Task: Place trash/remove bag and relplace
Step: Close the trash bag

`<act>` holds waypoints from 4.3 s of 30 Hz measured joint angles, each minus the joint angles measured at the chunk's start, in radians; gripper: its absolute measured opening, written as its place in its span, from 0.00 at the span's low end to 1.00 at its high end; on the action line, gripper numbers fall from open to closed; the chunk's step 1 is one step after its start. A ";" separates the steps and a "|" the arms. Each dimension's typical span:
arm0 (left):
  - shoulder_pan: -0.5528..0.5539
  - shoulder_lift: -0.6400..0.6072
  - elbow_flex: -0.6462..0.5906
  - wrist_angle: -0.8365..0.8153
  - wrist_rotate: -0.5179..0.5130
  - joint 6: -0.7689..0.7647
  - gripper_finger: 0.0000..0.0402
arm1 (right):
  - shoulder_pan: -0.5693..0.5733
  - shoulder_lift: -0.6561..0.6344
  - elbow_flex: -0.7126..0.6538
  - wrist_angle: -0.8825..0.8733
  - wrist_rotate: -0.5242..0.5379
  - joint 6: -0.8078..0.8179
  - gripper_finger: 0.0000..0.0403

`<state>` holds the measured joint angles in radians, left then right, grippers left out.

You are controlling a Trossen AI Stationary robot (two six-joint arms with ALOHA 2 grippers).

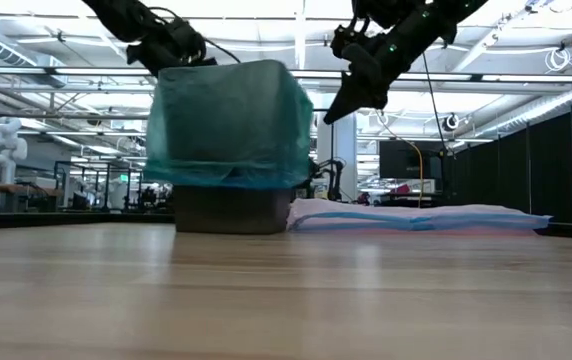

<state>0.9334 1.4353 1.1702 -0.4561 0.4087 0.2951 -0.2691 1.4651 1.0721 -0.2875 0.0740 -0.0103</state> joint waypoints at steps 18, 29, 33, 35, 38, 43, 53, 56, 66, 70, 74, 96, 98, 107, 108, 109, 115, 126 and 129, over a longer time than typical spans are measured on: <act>-0.311 -0.037 0.000 -0.273 0.177 -0.073 0.00 | 0.149 0.001 0.000 -0.058 -0.105 0.078 0.00; -0.438 -0.151 -0.001 -0.327 -0.016 -0.134 0.00 | 0.282 -0.012 0.000 -0.160 -0.038 0.089 0.00; -0.438 -0.188 -0.001 -0.325 -0.046 -0.175 0.00 | 0.348 -0.048 0.000 -0.245 0.055 0.145 0.00; -0.438 -0.198 -0.001 -0.323 -0.053 -0.184 0.00 | 0.391 -0.070 0.000 -0.281 0.117 0.189 0.00; -0.444 -0.207 -0.001 -0.324 -0.084 -0.186 0.00 | 0.477 -0.100 0.000 -0.331 0.228 0.268 0.00; -0.453 -0.220 -0.001 -0.310 -0.180 -0.216 0.00 | 0.660 -0.124 -0.077 -0.320 0.382 0.362 0.00; -0.454 -0.221 -0.001 -0.254 -0.215 -0.245 0.00 | 0.952 0.005 -0.430 0.494 0.688 0.302 0.00; -0.469 -0.221 -0.001 -0.230 -0.242 -0.265 0.00 | 0.960 0.090 -0.400 0.574 0.708 0.158 0.00; -0.539 -0.216 -0.001 -0.206 -0.391 -0.264 0.00 | 0.922 0.372 -0.119 0.438 0.805 -0.136 0.06; -0.557 -0.215 -0.001 -0.207 -0.421 -0.264 0.00 | 0.922 0.484 0.009 0.326 0.894 -0.222 0.16; -0.563 -0.215 -0.001 -0.208 -0.428 -0.265 0.00 | 0.923 0.591 0.116 0.306 0.986 -0.309 0.26; -0.665 -0.215 -0.001 -0.210 -0.437 -0.267 0.00 | 0.870 0.761 0.226 0.344 1.316 -0.401 0.01; -0.676 -0.215 -0.001 -0.209 -0.441 -0.267 0.00 | 0.880 0.748 0.228 0.345 1.315 -0.402 0.00; -0.692 -0.215 -0.001 -0.207 -0.474 -0.265 0.00 | 0.878 0.710 0.240 0.231 1.304 -0.322 0.01; -0.694 -0.215 -0.001 -0.207 -0.474 -0.265 0.00 | 0.873 0.710 0.240 0.197 1.302 -0.273 0.01; -0.694 -0.215 -0.001 -0.208 -0.474 -0.265 0.00 | 0.868 0.710 0.240 0.165 1.291 -0.230 0.02; -0.694 -0.215 -0.001 -0.216 -0.474 -0.264 0.00 | 0.835 0.710 0.240 0.075 1.174 -0.093 0.14; -0.694 -0.215 -0.001 -0.215 -0.481 -0.255 0.00 | 0.754 0.709 0.240 -0.011 1.176 0.038 0.35; -0.694 -0.215 -0.001 -0.215 -0.481 -0.254 0.00 | 0.748 0.709 0.240 -0.008 1.188 0.040 0.28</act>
<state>0.2398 1.2205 1.1694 -0.6712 -0.0723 0.0414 0.4786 2.1742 1.3121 -0.2957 1.2616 0.0299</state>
